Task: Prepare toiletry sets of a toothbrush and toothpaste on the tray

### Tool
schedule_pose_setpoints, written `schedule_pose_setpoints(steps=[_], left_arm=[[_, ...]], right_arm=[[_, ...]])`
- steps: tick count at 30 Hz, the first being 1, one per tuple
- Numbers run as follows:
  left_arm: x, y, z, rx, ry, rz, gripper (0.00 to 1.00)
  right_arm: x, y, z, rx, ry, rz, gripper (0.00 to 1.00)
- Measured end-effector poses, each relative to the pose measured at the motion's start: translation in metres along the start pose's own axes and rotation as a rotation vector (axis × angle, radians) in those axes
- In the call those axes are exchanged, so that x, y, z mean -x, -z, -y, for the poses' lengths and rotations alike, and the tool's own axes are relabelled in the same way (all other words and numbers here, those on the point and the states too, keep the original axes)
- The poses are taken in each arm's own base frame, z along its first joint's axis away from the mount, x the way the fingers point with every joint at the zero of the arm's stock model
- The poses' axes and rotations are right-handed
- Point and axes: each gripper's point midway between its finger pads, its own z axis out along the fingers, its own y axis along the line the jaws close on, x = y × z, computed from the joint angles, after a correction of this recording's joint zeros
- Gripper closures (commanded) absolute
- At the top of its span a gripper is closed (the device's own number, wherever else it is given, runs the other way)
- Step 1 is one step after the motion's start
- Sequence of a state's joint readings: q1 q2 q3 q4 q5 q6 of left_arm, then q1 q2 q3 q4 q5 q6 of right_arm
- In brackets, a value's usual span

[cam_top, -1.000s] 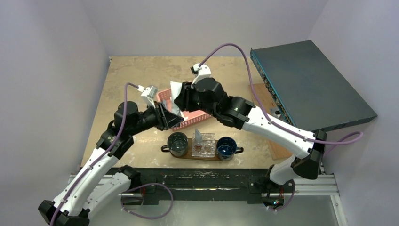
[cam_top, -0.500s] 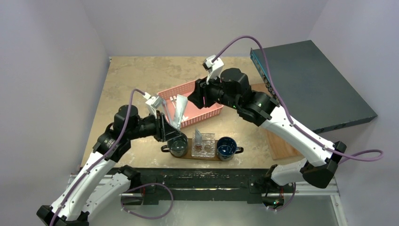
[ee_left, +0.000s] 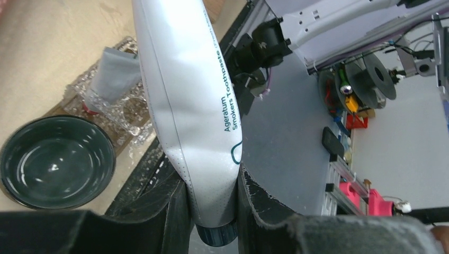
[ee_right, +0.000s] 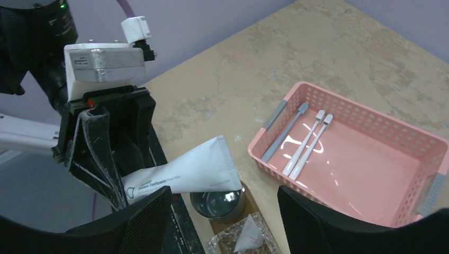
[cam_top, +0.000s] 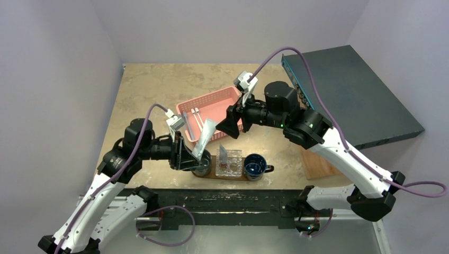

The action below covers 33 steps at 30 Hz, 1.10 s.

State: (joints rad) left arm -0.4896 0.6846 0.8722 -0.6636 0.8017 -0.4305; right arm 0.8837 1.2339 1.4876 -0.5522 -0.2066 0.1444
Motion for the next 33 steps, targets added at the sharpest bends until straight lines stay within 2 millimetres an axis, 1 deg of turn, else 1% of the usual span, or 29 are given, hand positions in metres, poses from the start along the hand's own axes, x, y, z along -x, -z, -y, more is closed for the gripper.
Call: schedule_pose_setpoints(steps=[3, 8, 13, 17, 24, 33], left_arm=[[-0.007, 0.003, 0.007, -0.033, -0.002, -0.03, 1.0], [-0.018, 0.012, 0.023, -0.105, -0.015, -0.066, 1.0], [-0.017, 0.024, 0.047, -0.185, -0.062, -0.081, 1.0], [-0.017, 0.031, 0.061, -0.235, -0.098, -0.091, 1.0], [-0.023, 0.034, 0.065, -0.268, -0.097, -0.117, 1.0], [-0.024, 0.034, 0.066, -0.272, -0.098, -0.118, 1.0]], right_arm=[[0.0, 0.007, -0.009, 0.05, 0.017, -0.004, 0.24], [-0.008, 0.011, -0.026, 0.154, 0.024, -0.037, 0.24], [-0.017, 0.017, -0.046, 0.276, 0.017, -0.079, 0.24], [-0.021, 0.021, -0.059, 0.361, 0.009, -0.098, 0.25], [-0.028, 0.02, -0.084, 0.535, -0.027, -0.142, 0.28], [-0.026, 0.013, -0.097, 0.642, -0.086, -0.157, 0.39]])
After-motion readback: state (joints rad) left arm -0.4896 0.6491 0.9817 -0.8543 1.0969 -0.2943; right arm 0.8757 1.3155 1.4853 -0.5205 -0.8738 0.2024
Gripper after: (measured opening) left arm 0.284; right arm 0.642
